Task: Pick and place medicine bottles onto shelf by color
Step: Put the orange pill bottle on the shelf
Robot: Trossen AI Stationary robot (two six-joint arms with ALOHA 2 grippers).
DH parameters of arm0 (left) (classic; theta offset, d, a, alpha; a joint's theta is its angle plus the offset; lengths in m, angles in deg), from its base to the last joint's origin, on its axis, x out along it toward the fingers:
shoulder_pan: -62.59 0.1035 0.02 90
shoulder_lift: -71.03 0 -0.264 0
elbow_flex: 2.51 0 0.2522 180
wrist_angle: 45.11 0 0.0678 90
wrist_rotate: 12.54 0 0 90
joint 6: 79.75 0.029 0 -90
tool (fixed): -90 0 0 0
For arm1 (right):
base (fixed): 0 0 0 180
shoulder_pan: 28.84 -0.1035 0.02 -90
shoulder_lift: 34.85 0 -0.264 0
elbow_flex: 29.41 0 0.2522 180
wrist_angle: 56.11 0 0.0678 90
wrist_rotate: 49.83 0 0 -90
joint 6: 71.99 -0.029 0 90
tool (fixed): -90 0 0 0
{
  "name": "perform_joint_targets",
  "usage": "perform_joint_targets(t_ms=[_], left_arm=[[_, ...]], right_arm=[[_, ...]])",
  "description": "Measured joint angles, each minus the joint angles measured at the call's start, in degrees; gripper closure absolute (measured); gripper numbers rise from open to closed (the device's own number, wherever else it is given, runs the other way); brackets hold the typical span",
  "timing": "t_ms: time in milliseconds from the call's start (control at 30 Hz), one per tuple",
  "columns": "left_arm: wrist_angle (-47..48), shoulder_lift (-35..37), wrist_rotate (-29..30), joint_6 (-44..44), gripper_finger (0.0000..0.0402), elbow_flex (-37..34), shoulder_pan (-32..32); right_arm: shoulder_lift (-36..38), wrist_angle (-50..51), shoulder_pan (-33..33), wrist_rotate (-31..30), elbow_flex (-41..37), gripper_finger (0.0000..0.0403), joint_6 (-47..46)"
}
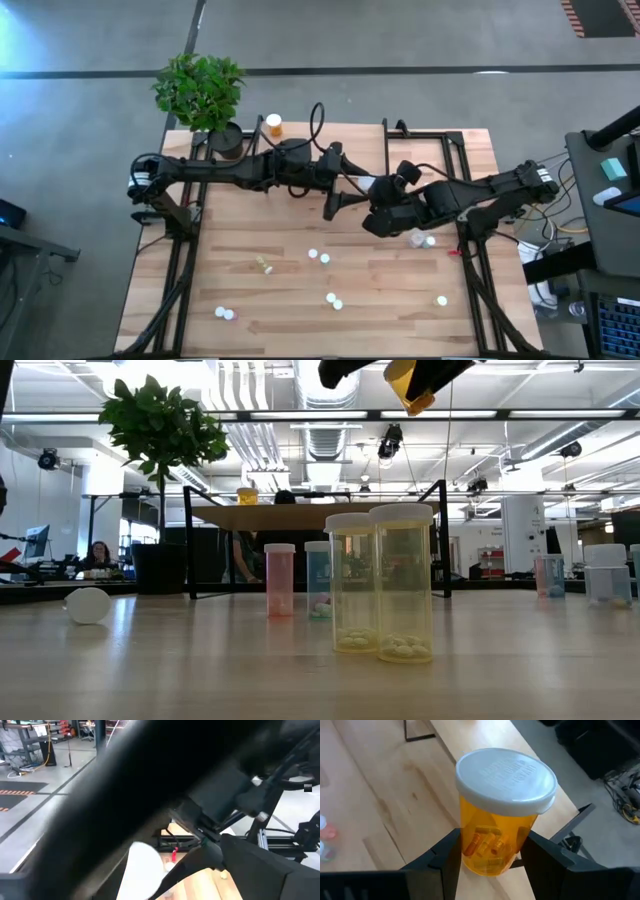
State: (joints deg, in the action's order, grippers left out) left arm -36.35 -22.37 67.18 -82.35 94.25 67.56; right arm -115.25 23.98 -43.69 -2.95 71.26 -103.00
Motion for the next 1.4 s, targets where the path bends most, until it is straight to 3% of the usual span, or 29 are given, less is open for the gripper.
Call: perform_joint_targets(t_ms=[367,633,800,1067,1267,1400], left_arm=[[0.1,-0.2,-1.4,1.5,0.0104,0.0,0.1],[2.1,0.4,0.4,2.1,0.0104,0.0,0.8],[6.7,2.6,4.4,4.3,0.0104,0.0,1.0],[0.5,2.7,4.8,4.5,0.0104,0.0,1.0],[0.9,1.0,4.9,4.5,0.0104,0.0,1.0],[1.5,1.9,7.9,4.5,0.0104,-0.1,1.0]], right_arm=[[0.0,-7.8,0.3,1.7,0.0,0.0232,11.0],[0.5,-8.4,0.3,1.3,0.0,0.0232,11.6],[2.8,-8.8,0.3,1.1,0.0,0.0232,11.6],[4.9,-10.3,1.7,1.1,0.0,0.0232,15.2],[4.4,-16.6,2.6,3.1,0.0,0.0232,19.1],[4.1,-17.6,2.8,3.3,0.0,0.0232,19.1]])
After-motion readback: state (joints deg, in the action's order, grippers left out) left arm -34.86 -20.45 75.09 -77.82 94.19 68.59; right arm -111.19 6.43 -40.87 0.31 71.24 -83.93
